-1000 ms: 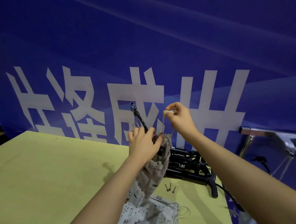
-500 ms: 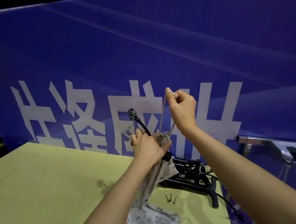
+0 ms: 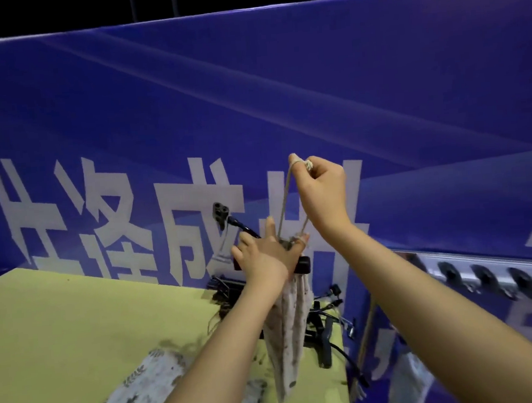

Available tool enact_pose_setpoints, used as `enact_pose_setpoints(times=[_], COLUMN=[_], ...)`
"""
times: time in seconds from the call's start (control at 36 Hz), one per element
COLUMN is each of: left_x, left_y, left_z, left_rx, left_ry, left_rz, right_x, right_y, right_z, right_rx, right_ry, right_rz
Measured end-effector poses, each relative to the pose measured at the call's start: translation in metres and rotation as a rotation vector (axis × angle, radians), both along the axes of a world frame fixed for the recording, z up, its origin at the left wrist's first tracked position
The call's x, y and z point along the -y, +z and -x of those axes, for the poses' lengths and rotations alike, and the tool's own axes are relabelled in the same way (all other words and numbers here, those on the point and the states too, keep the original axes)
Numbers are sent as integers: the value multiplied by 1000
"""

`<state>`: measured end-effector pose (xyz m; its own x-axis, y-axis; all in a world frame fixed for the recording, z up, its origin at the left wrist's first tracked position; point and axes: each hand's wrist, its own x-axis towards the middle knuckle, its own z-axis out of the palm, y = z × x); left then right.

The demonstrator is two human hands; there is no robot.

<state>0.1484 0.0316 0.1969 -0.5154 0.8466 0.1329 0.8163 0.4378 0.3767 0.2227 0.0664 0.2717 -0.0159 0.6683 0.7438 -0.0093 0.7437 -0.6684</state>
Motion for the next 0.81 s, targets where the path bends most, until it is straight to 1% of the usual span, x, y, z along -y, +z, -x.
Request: enact_pose_setpoints(times=[0.08,0.14,0.22,0.25,0.36,0.44,0.69,0.81], left_x=[1,3,10,13,21,25,13,12], left_y=[-4,-11,-25,-31,-54,-73,-118,-128], left_z=[-31,-57,-88,-99,-139,-168,-235,-260], left_rx=[-80,-115,-112,-91,26,79,-81,-99], left_ry=[4,31,68,57,-64,-109,-165,-203], left_rz=[126,176,224,214,21,-72,13,97], right_x=[-1,1,5,7,14,19,15,13], right_y=[-13,-21,-34,-39,-53,-62,-82,-94], right_z=[-28,-53,-82,-92,-126,-153,-236,-264], right_rx=[22,32,44,48,52,67,27,75], right_ry=[-17,-18,9,22,86,97,-17,-46], right_rz=[58,84,123,141,168,168,207,218])
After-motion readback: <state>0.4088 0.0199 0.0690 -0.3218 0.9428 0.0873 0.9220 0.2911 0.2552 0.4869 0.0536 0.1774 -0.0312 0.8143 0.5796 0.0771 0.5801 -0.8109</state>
